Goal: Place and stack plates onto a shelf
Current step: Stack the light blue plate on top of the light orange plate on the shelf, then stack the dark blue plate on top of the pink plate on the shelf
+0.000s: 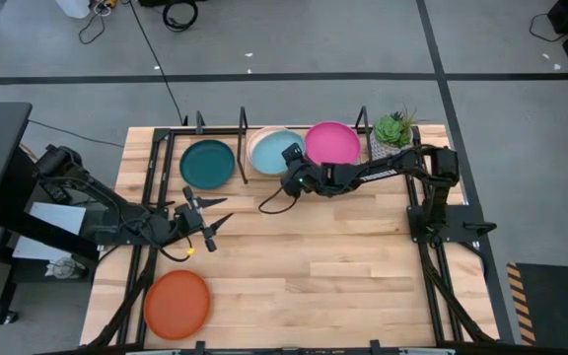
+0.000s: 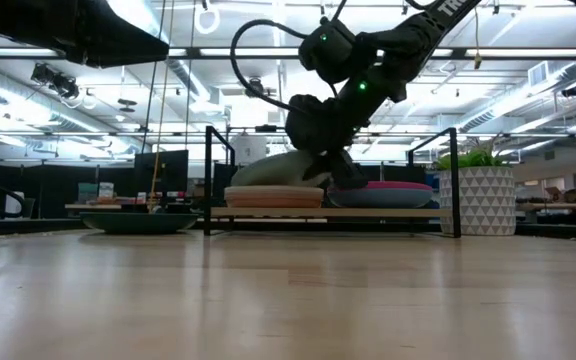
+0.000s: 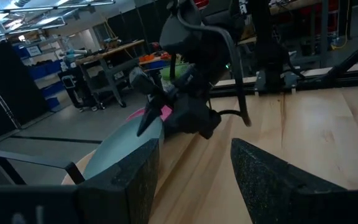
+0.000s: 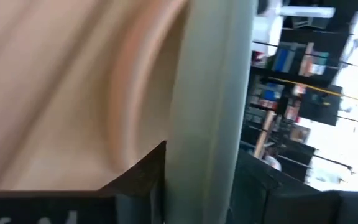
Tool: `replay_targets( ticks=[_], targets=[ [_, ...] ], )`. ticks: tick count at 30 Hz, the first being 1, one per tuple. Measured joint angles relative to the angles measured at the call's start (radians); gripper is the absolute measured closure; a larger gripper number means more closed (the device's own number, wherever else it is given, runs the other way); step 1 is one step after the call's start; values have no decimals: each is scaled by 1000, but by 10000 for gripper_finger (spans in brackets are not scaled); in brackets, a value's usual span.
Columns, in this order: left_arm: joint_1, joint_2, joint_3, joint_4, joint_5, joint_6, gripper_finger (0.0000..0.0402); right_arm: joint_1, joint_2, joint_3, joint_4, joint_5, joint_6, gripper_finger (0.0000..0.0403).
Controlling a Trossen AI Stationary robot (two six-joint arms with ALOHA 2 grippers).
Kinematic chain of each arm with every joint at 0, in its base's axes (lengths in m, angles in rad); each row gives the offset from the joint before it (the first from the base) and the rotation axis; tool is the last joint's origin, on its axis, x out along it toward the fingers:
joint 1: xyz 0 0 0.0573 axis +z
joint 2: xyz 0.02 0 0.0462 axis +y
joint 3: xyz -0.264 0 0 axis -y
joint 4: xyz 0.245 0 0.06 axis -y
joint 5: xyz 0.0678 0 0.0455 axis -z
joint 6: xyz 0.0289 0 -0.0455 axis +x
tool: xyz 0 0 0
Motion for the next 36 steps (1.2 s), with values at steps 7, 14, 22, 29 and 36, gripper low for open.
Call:
replay_targets(
  ticks=[7, 14, 22, 29, 36],
  targets=[
    [0, 0, 0, -3, 0, -14, 196, 26, -35, -1, -135, -41, 138, 253],
    [1, 0, 0, 3, 0, -13, 196, 11, -77, -1, -38, -140, 170, 252],
    [1, 0, 0, 5, 0, -9, 196, -4, -76, -1, -205, -78, 263, 252],
    [0, 0, 0, -14, 6, -27, 196, 78, -147, -1, -245, 34, 312, 252],
    [0, 0, 0, -125, 72, -154, 196, 142, -264, -1, -321, -64, 552, 252]
  ],
)
